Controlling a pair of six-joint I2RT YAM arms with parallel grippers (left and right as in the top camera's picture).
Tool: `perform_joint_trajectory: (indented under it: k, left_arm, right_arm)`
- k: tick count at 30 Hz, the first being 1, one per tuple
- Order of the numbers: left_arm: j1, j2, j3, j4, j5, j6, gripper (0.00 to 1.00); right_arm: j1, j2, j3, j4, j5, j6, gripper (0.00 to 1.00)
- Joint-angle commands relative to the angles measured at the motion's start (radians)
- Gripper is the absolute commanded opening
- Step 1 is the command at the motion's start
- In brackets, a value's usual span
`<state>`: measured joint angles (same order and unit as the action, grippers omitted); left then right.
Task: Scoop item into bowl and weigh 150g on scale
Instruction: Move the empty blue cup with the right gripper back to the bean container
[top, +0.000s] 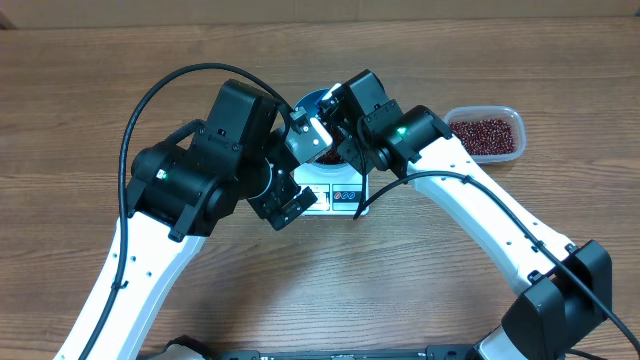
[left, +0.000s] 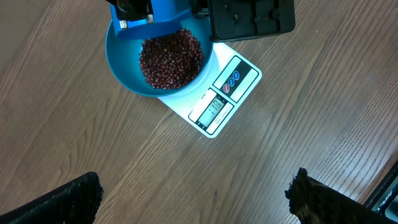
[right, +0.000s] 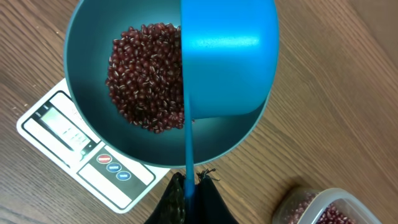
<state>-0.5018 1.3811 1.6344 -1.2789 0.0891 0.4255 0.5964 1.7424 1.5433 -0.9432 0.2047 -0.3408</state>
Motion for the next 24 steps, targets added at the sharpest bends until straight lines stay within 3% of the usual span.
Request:
perform_joint_trajectory:
  k: [1, 13, 24]
  left_arm:
    - [0.004, -0.007, 0.019, 0.000, -0.003, 0.000, 1.00]
    - [0.004, -0.007, 0.020, 0.000, -0.003, 0.000, 1.00]
    - [0.004, -0.007, 0.020, 0.000, -0.003, 0.000, 1.00]
  right_arm:
    - [0.004, -0.004, 0.036, 0.008, 0.031, -0.004, 0.04]
    - [-0.027, -0.015, 0.037, 0.023, -0.011, 0.145, 0.04]
    - [-0.190, -0.163, 0.037, 0.074, -0.162, 0.335, 0.04]
